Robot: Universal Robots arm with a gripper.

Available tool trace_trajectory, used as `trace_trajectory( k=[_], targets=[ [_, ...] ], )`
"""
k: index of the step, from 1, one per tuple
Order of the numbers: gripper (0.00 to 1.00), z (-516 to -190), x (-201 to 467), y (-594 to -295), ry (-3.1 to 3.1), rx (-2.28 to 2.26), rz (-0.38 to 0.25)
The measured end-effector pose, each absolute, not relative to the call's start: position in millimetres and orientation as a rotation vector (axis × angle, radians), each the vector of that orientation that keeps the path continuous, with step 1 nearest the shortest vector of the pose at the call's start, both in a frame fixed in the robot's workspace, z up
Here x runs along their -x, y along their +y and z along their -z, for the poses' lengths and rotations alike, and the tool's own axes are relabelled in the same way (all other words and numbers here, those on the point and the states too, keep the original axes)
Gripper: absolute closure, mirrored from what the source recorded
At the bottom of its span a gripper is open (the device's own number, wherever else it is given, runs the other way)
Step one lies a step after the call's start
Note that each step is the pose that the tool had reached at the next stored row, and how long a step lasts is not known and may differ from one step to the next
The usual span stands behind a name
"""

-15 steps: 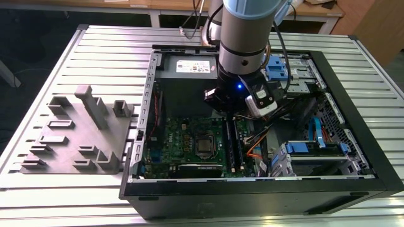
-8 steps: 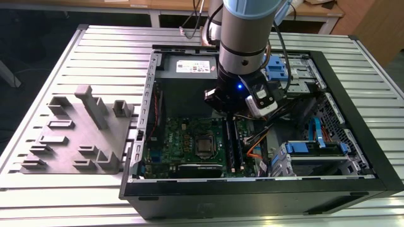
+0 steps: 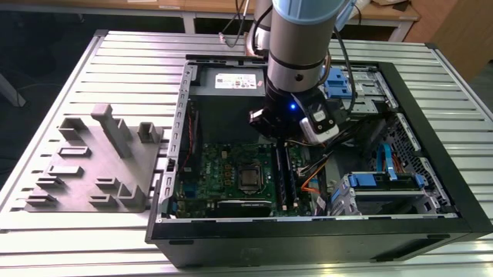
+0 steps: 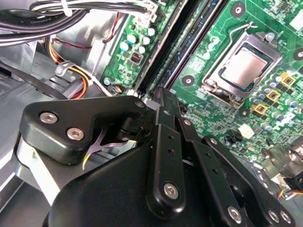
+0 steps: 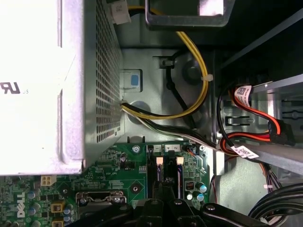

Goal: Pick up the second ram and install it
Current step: 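Press down the second ram until it locks into place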

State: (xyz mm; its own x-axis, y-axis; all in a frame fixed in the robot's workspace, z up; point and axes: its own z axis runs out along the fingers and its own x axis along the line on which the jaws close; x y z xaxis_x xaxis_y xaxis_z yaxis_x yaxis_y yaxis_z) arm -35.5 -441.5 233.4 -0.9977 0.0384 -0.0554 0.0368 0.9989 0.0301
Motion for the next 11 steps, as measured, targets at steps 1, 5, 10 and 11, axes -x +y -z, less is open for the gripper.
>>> trace_trajectory(
  k=[1, 5, 10, 11],
  targets=[
    [0.93, -233.4, 35.5, -441.9, 3.085, -0.058, -0.045],
    [0.93, -233.4, 35.5, -443.9, 3.085, -0.058, -0.045],
    [0.93, -233.5, 35.5, -449.9, 3.085, -0.058, -0.045],
    [0.93, -233.5, 35.5, -450.9, 3.085, -0.058, -0.045]
  ],
)
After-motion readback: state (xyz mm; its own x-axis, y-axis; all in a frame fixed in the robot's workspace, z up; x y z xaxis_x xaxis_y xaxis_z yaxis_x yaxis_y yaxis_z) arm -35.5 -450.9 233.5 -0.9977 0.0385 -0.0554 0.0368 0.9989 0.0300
